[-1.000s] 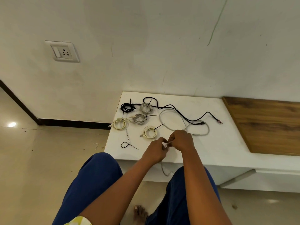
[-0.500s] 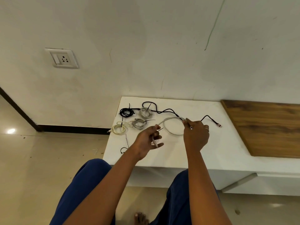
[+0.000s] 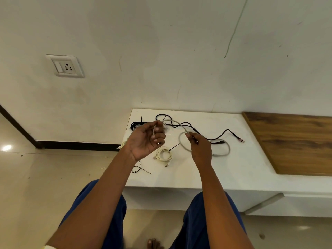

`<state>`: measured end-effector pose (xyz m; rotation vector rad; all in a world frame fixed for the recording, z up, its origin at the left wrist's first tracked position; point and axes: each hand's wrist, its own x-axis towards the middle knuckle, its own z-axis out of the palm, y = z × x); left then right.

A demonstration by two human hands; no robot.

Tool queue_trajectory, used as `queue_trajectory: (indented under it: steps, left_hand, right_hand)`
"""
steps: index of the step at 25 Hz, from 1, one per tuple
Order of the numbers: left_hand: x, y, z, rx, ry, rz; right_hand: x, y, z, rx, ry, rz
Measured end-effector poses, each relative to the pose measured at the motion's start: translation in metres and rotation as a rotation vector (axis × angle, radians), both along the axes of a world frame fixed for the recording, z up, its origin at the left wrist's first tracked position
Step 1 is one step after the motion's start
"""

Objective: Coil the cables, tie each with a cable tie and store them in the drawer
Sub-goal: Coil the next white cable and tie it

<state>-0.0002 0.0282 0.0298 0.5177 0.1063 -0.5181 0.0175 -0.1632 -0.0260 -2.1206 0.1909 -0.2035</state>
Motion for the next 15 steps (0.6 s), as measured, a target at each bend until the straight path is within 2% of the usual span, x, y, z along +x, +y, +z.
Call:
queue_trajectory:
  steps: [3, 10, 15]
  left_hand:
    - [-0.001, 0.002, 0.001, -0.106, -0.05, 0.055]
    - [0.006, 0.021, 0.005, -0.384, 0.003, 0.401]
    - [0.013, 0.022, -0.001, -0.304, 0.101, 0.676]
  right_hand:
    - [0.003, 0.001, 0.0, -0.02, 0.011, 0.011]
    - [0.002, -0.01, 0.006, 0.024, 0.035, 0.267]
    - [-0.006, -0.009, 0.015, -0.157, 0.054, 0.377]
